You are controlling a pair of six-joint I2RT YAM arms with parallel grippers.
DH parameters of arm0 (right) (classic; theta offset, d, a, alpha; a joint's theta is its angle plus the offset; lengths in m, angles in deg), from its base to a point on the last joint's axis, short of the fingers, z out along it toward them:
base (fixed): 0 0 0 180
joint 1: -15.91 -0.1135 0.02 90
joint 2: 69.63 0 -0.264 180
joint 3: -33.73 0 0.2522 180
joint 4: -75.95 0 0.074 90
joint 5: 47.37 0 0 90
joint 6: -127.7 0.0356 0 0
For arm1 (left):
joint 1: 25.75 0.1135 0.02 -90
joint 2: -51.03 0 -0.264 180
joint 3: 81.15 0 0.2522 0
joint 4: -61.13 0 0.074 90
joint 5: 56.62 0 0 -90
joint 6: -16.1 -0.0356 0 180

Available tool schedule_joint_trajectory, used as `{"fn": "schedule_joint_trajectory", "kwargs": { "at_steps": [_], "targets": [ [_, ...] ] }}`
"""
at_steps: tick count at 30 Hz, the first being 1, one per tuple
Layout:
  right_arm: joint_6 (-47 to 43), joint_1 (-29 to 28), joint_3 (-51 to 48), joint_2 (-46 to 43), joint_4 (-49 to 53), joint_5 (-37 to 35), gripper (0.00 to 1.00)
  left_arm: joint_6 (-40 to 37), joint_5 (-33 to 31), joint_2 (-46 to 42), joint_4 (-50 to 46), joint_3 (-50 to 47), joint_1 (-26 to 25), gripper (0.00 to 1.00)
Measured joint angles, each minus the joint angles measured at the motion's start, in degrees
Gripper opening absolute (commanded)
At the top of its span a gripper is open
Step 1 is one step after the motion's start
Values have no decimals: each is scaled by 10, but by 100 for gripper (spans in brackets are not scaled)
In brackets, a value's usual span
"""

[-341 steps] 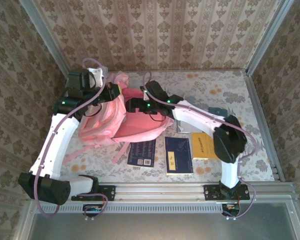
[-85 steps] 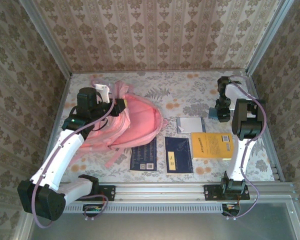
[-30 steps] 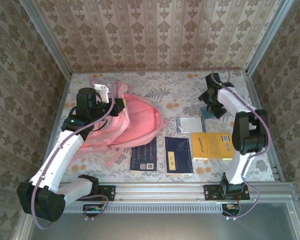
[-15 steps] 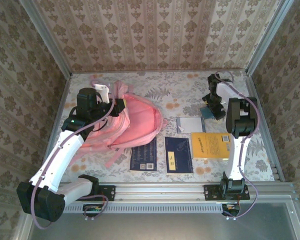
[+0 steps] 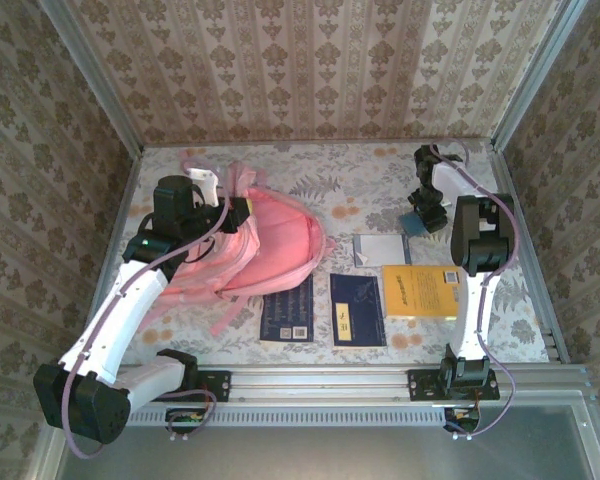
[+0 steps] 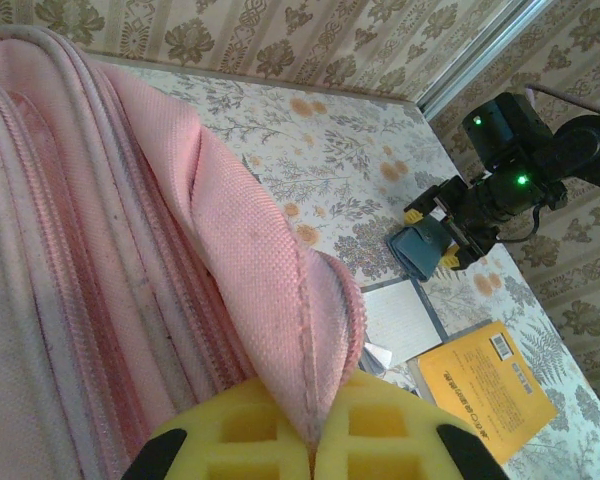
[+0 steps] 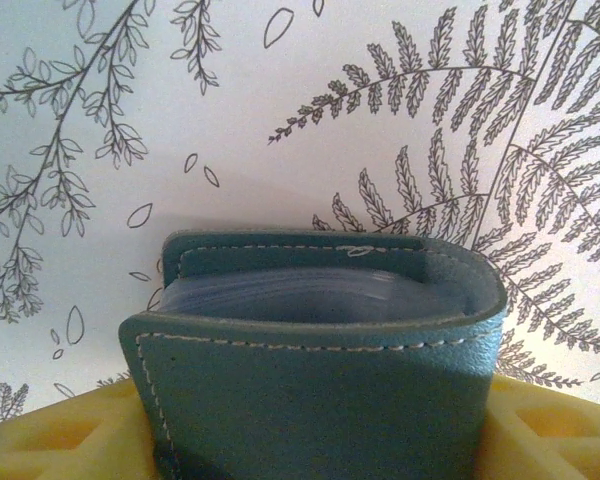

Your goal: Pack the student bag

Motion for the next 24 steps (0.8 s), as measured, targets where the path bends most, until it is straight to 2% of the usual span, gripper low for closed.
{"fn": "schedule_joint_trajectory", "kwargs": {
  "at_steps": [7, 10, 11, 18, 24],
  "targets": [
    [-18, -6, -62, -56, -23, -6, 56, 0, 0, 0, 0, 0, 0, 0],
    [-43, -10, -92, -93, -42, -7, 44, 0, 0, 0, 0, 0, 0, 0],
    [-57, -11, -106, -110, -57, -2, 42, 0, 0, 0, 0, 0, 0, 0],
    [-153, -40, -157, -186, -143, 40, 42, 0, 0, 0, 0, 0, 0, 0],
    [-218, -79, -167, -216, -165, 59, 42, 0, -2, -2, 0, 0, 0, 0]
  ]
}}
